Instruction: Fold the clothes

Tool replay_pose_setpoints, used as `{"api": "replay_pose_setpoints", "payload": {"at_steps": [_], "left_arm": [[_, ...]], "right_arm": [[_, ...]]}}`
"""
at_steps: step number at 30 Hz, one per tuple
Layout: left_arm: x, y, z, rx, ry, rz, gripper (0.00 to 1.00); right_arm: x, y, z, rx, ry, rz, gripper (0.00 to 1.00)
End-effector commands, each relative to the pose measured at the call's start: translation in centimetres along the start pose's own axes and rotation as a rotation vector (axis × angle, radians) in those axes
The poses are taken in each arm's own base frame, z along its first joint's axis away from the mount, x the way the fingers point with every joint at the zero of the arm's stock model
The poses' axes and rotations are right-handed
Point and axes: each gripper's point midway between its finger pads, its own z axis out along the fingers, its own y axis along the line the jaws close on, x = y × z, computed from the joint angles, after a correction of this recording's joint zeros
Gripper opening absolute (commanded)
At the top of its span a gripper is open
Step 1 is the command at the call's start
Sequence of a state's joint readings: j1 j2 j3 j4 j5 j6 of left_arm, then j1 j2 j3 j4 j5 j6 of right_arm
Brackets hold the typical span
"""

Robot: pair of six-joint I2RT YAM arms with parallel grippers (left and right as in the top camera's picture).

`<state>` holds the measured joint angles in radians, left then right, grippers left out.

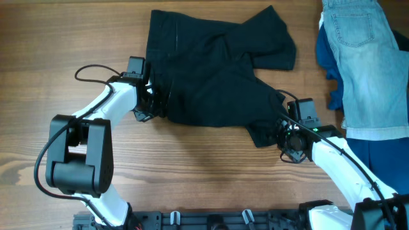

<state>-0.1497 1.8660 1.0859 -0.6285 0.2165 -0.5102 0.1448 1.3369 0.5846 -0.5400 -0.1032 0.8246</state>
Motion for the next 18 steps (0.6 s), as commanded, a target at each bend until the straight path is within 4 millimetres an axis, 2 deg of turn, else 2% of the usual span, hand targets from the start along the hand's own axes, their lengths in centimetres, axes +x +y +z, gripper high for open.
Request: {"api": "replay_pose_setpoints", "payload": {"at_steps": [1,5,7,8,11,13,14,15,18], "left_arm": [[1.5,0.4,1.1,-0.012,0.056,0.007,0.04],[1.5,0.4,1.1,-0.013,0.058,0.007,0.04],[1.5,0.4,1.1,-0.013,0.058,0.006,0.04],[1.5,0.4,1.1,-0.013,0.058,0.007,0.04],[1.5,0.4,1.1,-0.013,0.057,0.007,0.04],[1.5,0.4,1.1,-0.013,0.057,0.007,0.04],[1.5,0.4,1.1,-0.013,0.058,0.007,0.04],[1.5,0.4,1.1,-0.013,0.058,0.007,0.04],[1.5,0.4,1.1,-0.013,0.057,0.007,0.04]], "right_arm": [[-1.1,0.9,0.4,-0.024,-0.039,-0.067,0.77],[-0.2,1.4,2.1,-0.049,0.034,-0.068,0.74],[0.6,1.4,3.0,-0.045,0.078,-0.097,0.6],[1.1,1.5,3.4,-0.047,0.101,-0.118,0.56],[2.4,2.5,4.0,-0.072,0.135,-0.211,0.54],[2.9,3.4,3.7,-0.089,0.139,-0.275,0.44],[3.3,3.5,3.7,-0.086,0.148,-0.29,0.29],[3.4,3.4,3.7,-0.083,0.152,-0.291,0.04],[3.3,3.2,3.7,-0.073,0.148,-0.284,0.04]]}}
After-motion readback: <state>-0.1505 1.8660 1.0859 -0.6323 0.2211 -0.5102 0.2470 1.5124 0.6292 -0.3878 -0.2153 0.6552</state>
